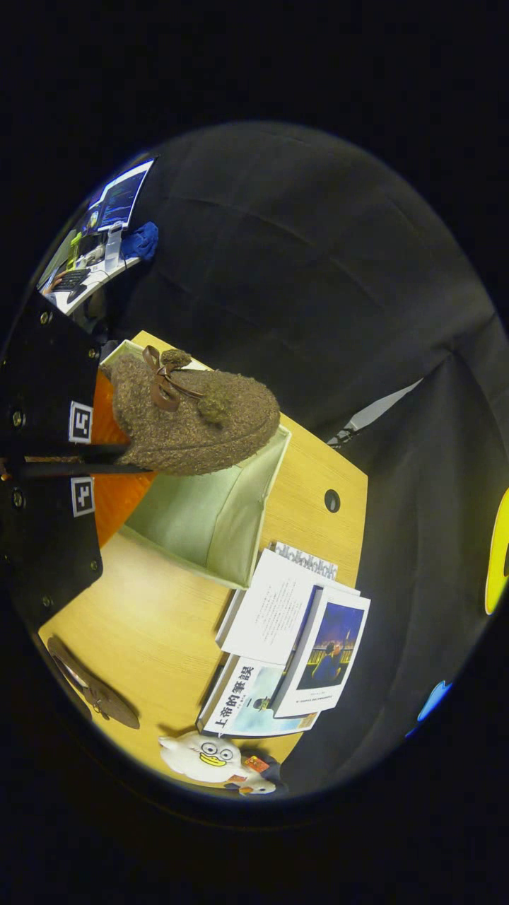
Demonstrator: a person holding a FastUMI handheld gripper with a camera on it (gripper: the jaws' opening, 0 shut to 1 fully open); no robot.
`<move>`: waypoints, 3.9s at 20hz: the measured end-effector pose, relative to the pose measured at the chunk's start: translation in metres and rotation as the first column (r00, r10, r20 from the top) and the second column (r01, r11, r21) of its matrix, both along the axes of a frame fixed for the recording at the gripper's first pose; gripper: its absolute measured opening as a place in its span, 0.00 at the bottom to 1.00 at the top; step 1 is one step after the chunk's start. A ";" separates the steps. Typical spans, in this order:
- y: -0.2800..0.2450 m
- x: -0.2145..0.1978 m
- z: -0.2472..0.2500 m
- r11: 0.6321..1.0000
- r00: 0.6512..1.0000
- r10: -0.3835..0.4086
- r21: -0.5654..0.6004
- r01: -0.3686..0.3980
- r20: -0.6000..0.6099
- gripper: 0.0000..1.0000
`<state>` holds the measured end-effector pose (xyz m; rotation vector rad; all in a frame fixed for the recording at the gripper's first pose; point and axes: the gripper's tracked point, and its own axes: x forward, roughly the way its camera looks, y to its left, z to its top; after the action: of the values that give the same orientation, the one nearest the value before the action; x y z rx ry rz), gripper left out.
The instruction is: Open the storage box then place both shoes into the box .Put the left shoe in first, then the right shoe, with the right side of both shoes facing outward in a uniform manner.
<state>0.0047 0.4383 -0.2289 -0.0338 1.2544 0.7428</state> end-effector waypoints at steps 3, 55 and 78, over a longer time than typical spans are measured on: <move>0.010 0.001 -0.006 1.000 1.000 0.001 -0.006 -0.001 -0.005 0.04; -0.394 0.020 0.006 0.870 0.862 -0.494 0.078 0.488 0.116 0.98; -0.476 -0.016 -0.169 0.847 0.883 -0.468 -0.273 0.457 0.028 0.88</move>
<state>-0.0116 -0.0377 -0.3983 0.0594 1.3274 0.1471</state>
